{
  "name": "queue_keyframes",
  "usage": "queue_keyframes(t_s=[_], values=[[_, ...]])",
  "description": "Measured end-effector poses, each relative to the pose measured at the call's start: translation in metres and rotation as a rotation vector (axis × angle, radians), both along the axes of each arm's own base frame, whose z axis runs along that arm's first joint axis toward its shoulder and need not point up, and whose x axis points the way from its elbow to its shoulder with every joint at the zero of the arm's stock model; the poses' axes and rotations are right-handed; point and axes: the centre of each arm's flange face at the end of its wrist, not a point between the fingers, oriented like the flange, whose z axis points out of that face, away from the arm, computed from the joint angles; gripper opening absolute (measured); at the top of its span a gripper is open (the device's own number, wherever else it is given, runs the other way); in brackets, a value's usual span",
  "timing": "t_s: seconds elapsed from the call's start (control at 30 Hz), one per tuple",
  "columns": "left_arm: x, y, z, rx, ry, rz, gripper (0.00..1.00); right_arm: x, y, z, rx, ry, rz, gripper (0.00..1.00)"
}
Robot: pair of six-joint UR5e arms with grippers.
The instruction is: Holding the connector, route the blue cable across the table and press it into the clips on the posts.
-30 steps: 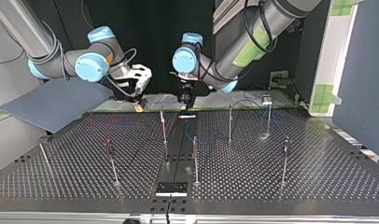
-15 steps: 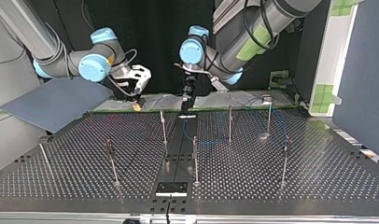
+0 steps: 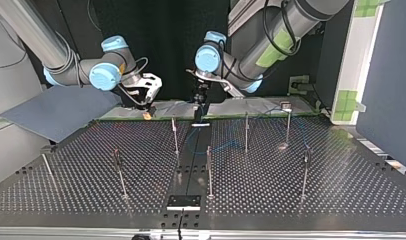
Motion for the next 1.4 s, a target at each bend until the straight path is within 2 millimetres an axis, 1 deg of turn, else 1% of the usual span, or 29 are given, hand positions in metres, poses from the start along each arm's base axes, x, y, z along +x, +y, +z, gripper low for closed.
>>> queue_keyframes(t_s=[0.13,0.27,0.53,0.77,0.93,1.1,1.17,1.4], values=[[0.010,-0.005,0.011,-0.015,-0.012,-0.007,0.01,-0.001,-0.005,0.002,-0.008,-0.005,-0.002,0.00],[0.022,-0.007,0.018,-0.021,-0.021,-0.002,0.01,-0.004,-0.011,0.000,-0.007,-0.005,-0.010,0.00],[0.044,-0.013,0.007,0.005,-0.009,0.006,0.01,-0.012,-0.023,-0.010,-0.002,-0.002,-0.030,0.00],[0.064,-0.012,0.018,-0.004,-0.024,0.024,0.01,-0.016,-0.032,-0.007,-0.015,-0.014,-0.033,0.00],[0.069,-0.008,0.020,0.001,-0.023,0.032,0.01,-0.017,-0.035,-0.006,-0.019,-0.016,-0.034,0.00],[0.075,-0.008,0.023,0.000,-0.036,0.025,0.01,-0.019,-0.043,0.001,-0.034,-0.023,-0.042,0.00],[0.078,-0.010,0.022,0.000,-0.035,0.016,0.01,-0.021,-0.046,0.002,-0.038,-0.026,-0.046,0.00],[0.095,-0.013,0.005,0.019,-0.002,0.015,0.01,-0.030,-0.058,0.008,-0.051,-0.032,-0.067,0.00]])
